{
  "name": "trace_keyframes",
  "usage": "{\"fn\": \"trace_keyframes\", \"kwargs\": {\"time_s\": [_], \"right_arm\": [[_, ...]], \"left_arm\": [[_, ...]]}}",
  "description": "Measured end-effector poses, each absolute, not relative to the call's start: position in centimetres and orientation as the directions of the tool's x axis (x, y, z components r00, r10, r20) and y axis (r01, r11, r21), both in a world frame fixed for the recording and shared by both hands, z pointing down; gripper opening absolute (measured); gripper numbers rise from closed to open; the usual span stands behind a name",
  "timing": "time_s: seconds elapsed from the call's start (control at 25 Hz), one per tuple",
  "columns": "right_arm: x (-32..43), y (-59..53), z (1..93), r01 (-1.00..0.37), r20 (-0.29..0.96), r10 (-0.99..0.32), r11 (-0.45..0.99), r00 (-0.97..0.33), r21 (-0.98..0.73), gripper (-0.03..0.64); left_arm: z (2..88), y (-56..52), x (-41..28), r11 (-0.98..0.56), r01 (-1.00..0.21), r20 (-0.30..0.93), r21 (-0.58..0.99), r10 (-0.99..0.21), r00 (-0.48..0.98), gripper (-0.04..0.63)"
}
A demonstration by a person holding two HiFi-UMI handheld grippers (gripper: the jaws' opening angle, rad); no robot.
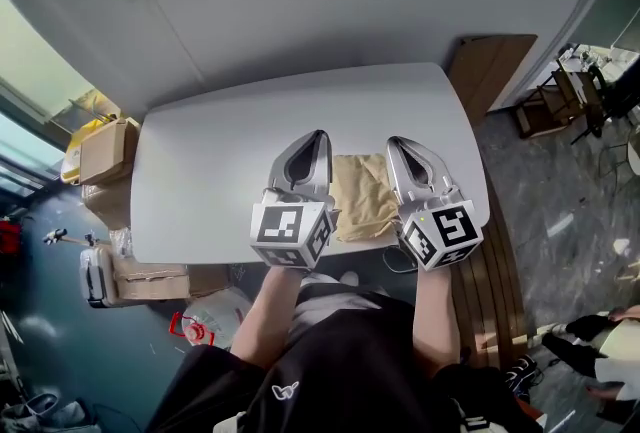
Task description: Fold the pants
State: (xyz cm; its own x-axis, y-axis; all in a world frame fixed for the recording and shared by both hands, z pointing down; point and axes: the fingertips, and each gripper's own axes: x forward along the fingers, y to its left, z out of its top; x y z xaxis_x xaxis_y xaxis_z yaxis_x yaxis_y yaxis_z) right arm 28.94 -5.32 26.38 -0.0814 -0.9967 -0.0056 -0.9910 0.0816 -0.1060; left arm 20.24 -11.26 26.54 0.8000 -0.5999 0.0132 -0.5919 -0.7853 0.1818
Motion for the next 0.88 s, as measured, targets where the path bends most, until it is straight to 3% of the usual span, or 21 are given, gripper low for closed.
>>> {"fn": "trace_keyframes", "kwargs": {"time_s": [0.88], "right_arm": [[29.16,-5.63,26.56,-0.993,0.013,-0.997,0.073,-0.074,-0.093,0.005]], "left_arm": [[26.5,-11.23,20.37,-0.791,-0.579,0.023,0.199,-0.587,0.809,0.003]]}}
